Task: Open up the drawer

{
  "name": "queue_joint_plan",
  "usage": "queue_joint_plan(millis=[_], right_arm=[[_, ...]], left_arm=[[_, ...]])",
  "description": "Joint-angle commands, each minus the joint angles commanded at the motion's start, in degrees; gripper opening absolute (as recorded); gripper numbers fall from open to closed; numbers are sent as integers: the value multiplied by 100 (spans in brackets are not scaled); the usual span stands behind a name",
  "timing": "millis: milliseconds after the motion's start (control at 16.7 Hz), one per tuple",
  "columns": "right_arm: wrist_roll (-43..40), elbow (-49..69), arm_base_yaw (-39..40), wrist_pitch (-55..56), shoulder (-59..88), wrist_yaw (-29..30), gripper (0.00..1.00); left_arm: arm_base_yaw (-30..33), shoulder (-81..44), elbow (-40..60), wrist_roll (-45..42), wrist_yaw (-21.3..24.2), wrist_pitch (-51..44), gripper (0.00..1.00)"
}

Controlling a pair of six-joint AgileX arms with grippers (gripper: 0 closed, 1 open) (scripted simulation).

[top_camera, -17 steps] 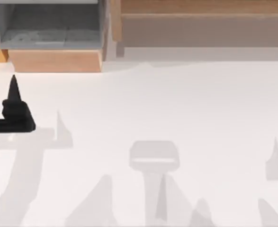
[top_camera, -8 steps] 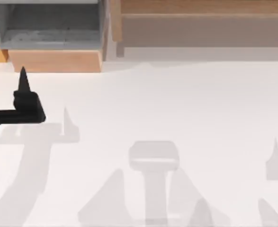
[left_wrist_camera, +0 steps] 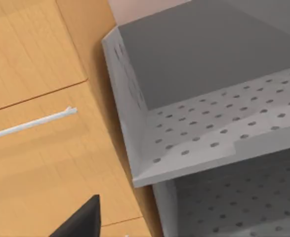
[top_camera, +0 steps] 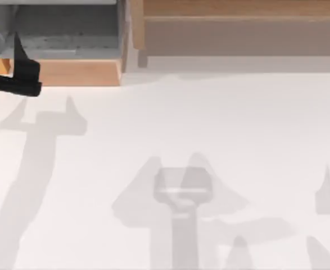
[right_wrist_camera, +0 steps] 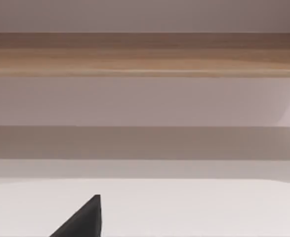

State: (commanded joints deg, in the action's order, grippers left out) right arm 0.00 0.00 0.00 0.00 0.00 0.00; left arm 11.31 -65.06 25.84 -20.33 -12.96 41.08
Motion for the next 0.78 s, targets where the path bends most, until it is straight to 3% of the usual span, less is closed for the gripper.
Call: queue_joint_plan(millis=[360, 780], right_arm=[[0, 0, 0, 0, 0, 0, 100], [0, 0, 0, 0, 0, 0, 100]], left_arm=[[-925, -2155, 1331, -2424, 1321, 1013, 100], [-2361, -4666, 2466, -4963, 2401, 1807, 100]])
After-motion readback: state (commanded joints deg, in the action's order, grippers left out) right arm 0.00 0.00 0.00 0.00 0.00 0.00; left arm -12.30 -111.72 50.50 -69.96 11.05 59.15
